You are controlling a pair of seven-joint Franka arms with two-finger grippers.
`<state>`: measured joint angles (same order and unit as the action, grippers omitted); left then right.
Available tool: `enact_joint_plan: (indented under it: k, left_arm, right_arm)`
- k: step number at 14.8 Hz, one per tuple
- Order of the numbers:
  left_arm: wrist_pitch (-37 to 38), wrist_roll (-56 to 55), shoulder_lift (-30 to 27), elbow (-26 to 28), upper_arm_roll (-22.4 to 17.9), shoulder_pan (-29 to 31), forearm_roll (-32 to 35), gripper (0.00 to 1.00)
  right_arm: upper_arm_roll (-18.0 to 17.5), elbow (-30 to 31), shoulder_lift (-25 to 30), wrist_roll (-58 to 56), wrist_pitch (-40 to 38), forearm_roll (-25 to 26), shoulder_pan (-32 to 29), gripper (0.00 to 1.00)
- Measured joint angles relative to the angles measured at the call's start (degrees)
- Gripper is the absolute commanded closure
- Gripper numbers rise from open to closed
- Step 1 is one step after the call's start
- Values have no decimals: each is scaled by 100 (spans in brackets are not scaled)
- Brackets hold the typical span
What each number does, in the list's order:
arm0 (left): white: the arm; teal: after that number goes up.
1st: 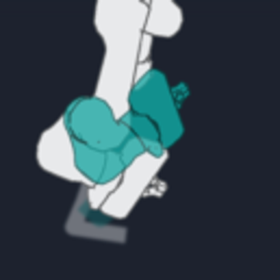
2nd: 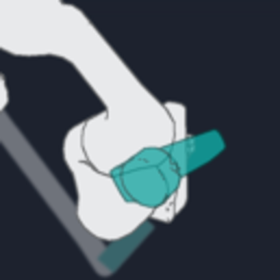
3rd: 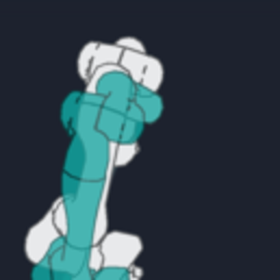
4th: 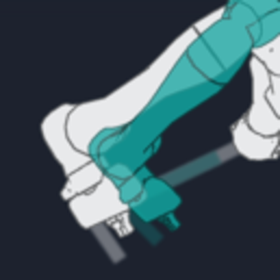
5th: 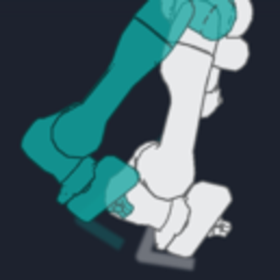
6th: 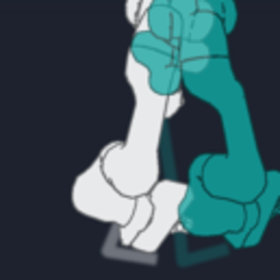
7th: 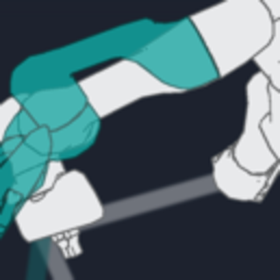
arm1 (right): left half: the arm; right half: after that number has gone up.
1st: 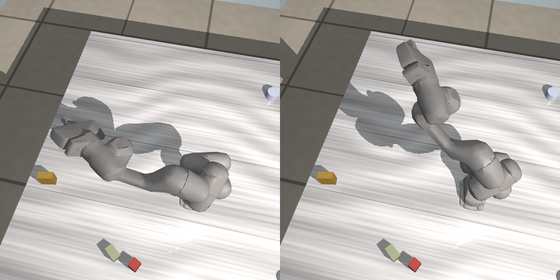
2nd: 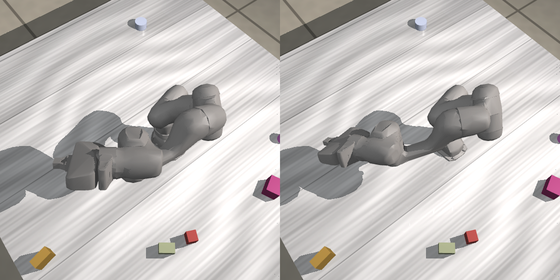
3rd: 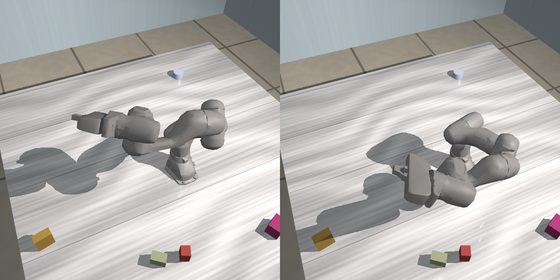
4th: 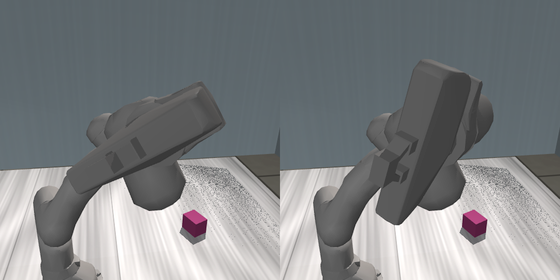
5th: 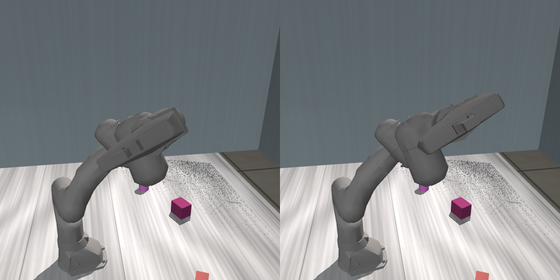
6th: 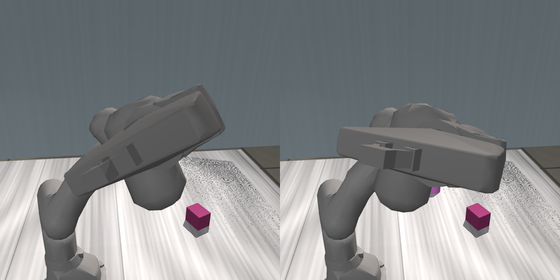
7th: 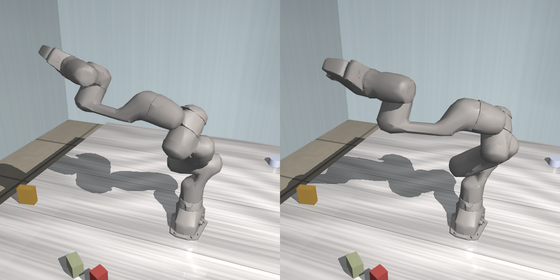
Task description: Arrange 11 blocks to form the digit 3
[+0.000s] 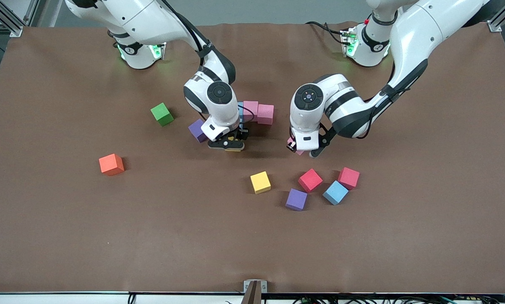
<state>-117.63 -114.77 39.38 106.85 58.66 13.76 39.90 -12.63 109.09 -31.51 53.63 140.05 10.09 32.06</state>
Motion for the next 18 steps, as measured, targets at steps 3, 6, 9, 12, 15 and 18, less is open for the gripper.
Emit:
enact_joint_plan:
  k: [3,6,9,12,15,18]
  left_arm:
    - [-281,-1229,3,-34,0,-25,-4,51]
    - [-683,-2451,15,-38,-1,-81,-4,51]
    - [-748,-3290,56,-83,-49,-230,-4,51]
    - [-965,-3975,93,-160,-501,-703,-4,51]
    - [-1175,-4166,153,-280,-968,-1254,-59,51]
    - [-1209,-4177,206,-343,-1058,-1471,-184,51]
  right_arm:
    - [0,-1,0,0,-5,4,12,98]
    - [0,-1,0,0,-7,5,38,98]
    - [0,-1,0,0,-8,6,66,98]
    - [0,-2,-1,-1,-12,7,73,98]
    - [0,-4,-1,-16,-17,11,77,98]
    - [0,-5,-1,-19,-21,13,79,98]
